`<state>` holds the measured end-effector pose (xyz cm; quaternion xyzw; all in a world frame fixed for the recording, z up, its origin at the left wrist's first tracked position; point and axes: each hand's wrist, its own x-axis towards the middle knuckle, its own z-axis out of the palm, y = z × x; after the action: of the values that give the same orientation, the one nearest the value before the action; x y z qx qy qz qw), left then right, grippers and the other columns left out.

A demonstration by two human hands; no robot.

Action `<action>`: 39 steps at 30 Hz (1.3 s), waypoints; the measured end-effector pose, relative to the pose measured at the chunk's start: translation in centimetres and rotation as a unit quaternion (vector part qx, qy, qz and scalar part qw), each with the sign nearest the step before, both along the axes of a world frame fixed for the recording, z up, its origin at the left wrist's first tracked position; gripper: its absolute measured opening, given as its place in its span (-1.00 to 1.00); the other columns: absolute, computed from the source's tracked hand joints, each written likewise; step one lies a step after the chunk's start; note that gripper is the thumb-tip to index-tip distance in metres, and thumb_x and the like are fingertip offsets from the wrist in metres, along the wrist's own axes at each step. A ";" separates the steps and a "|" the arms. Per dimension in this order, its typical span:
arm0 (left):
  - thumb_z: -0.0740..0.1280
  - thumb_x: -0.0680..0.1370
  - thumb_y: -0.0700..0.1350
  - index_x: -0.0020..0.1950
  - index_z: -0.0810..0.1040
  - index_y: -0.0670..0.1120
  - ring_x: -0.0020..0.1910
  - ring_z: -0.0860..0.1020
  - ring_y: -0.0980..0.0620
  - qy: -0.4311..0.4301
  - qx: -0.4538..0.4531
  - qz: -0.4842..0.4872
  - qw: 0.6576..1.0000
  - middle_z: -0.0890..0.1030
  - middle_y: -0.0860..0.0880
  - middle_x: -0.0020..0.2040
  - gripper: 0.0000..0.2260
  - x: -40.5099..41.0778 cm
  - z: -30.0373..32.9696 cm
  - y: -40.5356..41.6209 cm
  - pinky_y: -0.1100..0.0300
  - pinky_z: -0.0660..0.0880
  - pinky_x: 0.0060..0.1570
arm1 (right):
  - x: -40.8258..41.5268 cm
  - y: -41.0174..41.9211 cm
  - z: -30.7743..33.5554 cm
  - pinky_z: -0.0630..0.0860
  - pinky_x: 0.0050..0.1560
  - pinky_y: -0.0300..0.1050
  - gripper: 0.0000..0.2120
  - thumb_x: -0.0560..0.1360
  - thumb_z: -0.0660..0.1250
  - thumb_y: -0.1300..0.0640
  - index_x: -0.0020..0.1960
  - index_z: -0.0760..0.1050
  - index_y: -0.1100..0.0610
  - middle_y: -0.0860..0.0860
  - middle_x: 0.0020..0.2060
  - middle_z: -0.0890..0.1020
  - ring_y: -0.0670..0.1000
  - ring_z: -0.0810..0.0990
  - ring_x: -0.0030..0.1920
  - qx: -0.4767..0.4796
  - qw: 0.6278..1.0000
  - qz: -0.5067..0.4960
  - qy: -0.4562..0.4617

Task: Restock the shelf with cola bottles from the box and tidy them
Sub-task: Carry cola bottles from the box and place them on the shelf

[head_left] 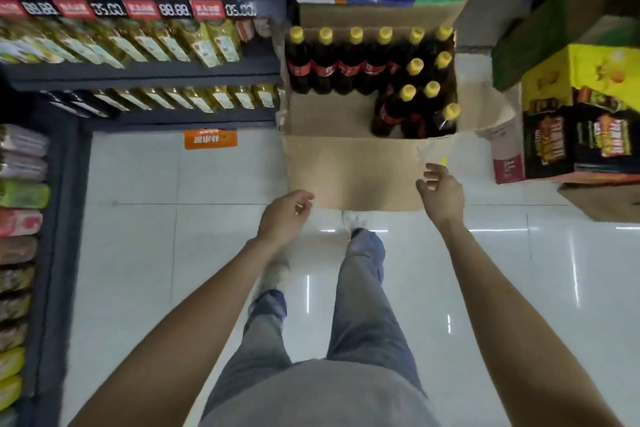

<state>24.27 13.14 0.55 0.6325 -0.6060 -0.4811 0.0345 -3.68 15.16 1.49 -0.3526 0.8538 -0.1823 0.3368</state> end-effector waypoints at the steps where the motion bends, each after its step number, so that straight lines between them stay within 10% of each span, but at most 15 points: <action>1: 0.27 0.58 -0.16 0.18 0.58 -0.05 0.01 0.60 0.01 0.016 -0.001 0.014 1.000 0.65 0.00 0.06 -0.80 -2.3 -0.2 -1.4 0.21 0.47 0.04 | -1.8 -1.6 -0.5 0.46 0.11 -0.05 -0.61 0.48 0.33 0.18 0.30 0.42 0.19 0.12 0.13 0.59 0.12 0.57 0.08 -0.002 1.000 -0.017 0.005; 21: 0.58 0.30 -0.11 0.37 0.35 -0.05 0.28 0.46 -0.07 0.006 0.010 0.130 0.991 0.53 -0.05 0.28 -0.31 -26.0 -11.6 -18.1 0.06 0.42 0.20 | -13.6 -14.7 -8.1 0.11 0.04 0.00 -0.36 0.21 0.48 -0.28 0.10 0.50 0.13 0.08 -0.07 0.65 0.16 0.40 0.14 0.034 0.892 0.356 0.276; 31: 0.58 0.29 -0.02 0.29 0.48 -0.08 0.16 0.57 -0.08 -0.044 -0.082 0.150 0.984 0.64 -0.05 0.14 -0.39 -24.3 -10.2 -17.0 0.13 0.47 0.07 | -13.9 -14.1 -4.3 0.42 -0.08 0.05 -0.42 0.17 0.55 -0.12 0.06 0.57 0.20 0.16 -0.13 0.64 0.22 0.54 -0.04 -0.086 0.959 0.186 0.198; 39: 0.59 0.28 -0.04 0.23 0.52 -0.08 0.17 0.56 -0.04 0.003 -0.087 0.132 0.987 0.64 -0.04 0.13 -0.44 -25.7 -7.9 -17.4 0.21 0.42 0.09 | -13.7 -13.2 0.5 0.37 -0.14 -0.28 -0.44 0.24 0.57 0.12 0.13 0.43 0.28 0.14 0.01 0.47 -0.13 0.36 -0.07 -0.148 0.984 0.094 0.022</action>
<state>-1.40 -4.27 -7.30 0.7003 -0.5568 -0.4191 0.1544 -17.34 1.96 2.02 -0.4809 0.7878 -0.2668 0.2774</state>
